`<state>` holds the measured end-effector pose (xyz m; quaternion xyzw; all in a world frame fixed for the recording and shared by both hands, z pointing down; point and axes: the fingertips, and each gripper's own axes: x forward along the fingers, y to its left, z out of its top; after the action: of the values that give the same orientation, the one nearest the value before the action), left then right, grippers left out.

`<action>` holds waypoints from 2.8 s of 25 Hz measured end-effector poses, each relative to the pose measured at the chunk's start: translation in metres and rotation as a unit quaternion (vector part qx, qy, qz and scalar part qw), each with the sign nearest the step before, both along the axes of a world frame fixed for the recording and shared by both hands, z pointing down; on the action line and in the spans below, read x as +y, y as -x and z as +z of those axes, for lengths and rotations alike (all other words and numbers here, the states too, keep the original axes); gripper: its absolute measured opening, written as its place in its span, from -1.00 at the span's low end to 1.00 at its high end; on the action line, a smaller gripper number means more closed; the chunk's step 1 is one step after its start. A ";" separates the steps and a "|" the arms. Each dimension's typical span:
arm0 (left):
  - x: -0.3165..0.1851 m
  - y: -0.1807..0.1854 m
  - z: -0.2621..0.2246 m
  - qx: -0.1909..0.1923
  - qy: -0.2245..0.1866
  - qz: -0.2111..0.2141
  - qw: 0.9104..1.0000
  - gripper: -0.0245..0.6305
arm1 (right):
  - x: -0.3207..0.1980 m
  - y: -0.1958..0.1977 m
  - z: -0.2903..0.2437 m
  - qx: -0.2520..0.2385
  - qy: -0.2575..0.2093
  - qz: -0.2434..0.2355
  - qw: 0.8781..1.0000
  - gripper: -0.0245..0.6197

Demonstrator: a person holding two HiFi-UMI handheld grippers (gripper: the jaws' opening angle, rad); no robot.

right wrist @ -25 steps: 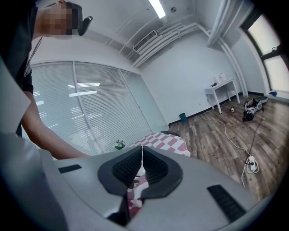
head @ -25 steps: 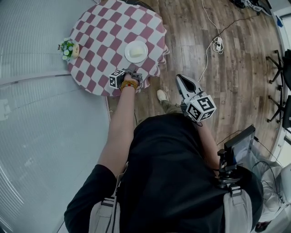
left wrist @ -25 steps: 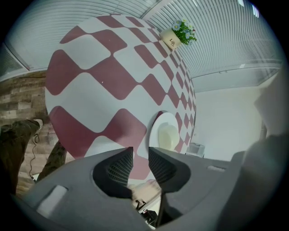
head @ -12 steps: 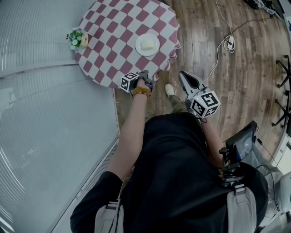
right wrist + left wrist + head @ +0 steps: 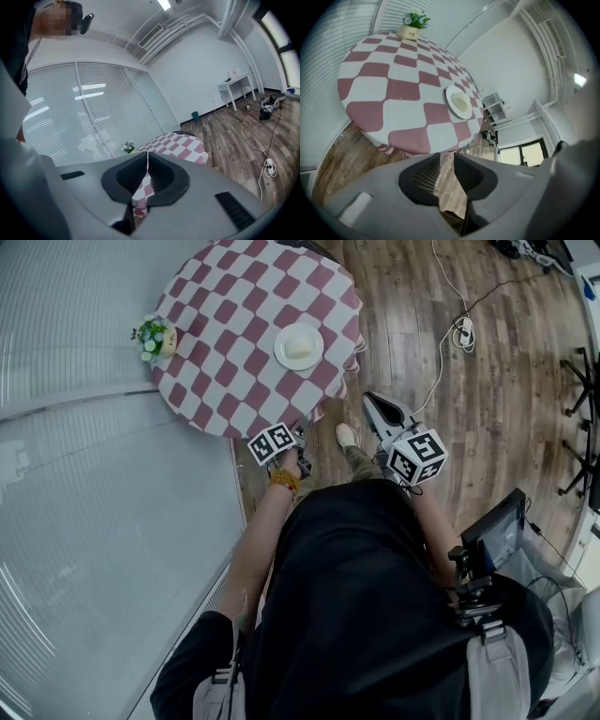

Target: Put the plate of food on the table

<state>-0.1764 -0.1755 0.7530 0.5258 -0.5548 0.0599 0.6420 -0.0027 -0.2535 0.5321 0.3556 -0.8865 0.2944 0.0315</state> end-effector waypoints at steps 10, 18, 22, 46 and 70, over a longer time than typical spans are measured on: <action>0.005 0.036 -0.074 -0.028 -0.184 0.010 0.983 -0.66 | 0.009 0.036 -0.013 0.010 -0.023 -0.051 0.998 -0.88; 0.018 0.038 -0.160 -0.027 -0.317 0.037 0.947 -0.81 | 0.041 0.062 -0.024 0.030 -0.055 -0.106 0.992 -0.88; 0.010 0.024 -0.197 -0.054 -0.375 0.088 0.921 -0.85 | 0.047 0.074 -0.039 0.039 -0.086 -0.136 0.986 -0.88; 0.011 -0.031 -0.457 -0.327 -0.649 0.207 0.655 -0.91 | 0.071 0.102 -0.268 -0.084 -0.356 -0.147 0.919 -0.88; -0.039 0.009 -0.309 -0.339 -0.577 0.162 0.725 -0.91 | 0.015 0.134 -0.102 -0.006 -0.281 -0.110 0.953 -0.87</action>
<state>-0.1850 -0.2140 0.4437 0.8214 -0.5693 0.0058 -0.0353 -0.1365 -0.2382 0.4298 0.2484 -0.9672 0.0307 -0.0426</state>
